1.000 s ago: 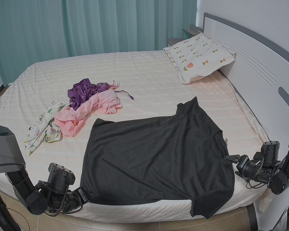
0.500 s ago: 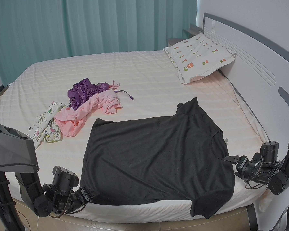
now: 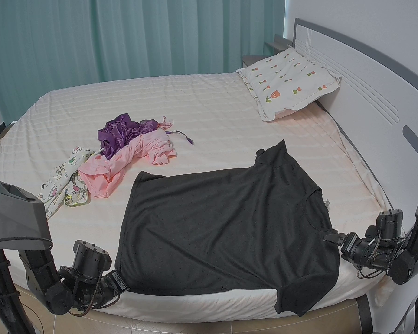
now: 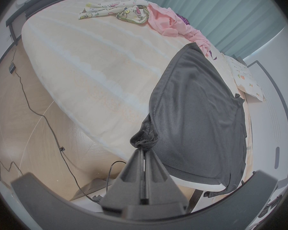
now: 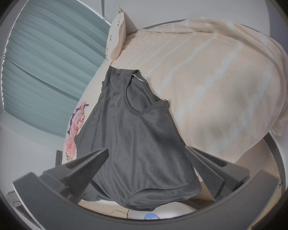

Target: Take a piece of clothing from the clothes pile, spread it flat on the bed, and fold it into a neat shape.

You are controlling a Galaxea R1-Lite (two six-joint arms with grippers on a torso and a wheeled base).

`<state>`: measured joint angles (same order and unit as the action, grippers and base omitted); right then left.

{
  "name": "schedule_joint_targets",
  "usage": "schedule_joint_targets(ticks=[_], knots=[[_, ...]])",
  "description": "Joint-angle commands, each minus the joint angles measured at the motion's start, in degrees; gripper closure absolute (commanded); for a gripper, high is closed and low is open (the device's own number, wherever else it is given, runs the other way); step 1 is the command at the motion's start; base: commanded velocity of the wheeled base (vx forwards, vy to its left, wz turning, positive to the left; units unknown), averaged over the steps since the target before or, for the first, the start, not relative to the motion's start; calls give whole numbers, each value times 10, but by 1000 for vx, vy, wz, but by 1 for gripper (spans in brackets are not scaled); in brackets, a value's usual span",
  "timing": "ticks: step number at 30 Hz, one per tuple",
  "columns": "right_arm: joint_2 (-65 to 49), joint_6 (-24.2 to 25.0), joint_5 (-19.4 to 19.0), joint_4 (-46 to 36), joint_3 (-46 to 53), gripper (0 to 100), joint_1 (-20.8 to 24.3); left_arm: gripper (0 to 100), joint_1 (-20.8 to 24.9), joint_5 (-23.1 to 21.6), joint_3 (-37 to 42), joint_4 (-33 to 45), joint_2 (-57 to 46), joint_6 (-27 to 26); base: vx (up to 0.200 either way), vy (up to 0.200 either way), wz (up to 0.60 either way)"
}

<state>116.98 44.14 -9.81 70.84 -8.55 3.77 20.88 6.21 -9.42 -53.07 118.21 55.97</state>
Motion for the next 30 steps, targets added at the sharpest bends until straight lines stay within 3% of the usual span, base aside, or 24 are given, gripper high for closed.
schedule_joint_targets(ticks=[1, 6, 12, 30], knots=[[9, -14, 0, 0, 8, 0, -6, 100, 7, 14, 11, 5, -39, 0, 0, 0, 0], [27, -37, 0, 0, 6, 0, -22, 100, 16, 15, 14, 30, -60, -4, 0, 0, 0], [48, -56, -23, 7, 6, 0, -42, 100, 16, 15, 16, 78, -54, -52, 0, 0, 0], [98, -76, -55, 62, 8, 0, -38, 100, 9, 17, 16, 75, -52, -57, 0, 0, 0]])
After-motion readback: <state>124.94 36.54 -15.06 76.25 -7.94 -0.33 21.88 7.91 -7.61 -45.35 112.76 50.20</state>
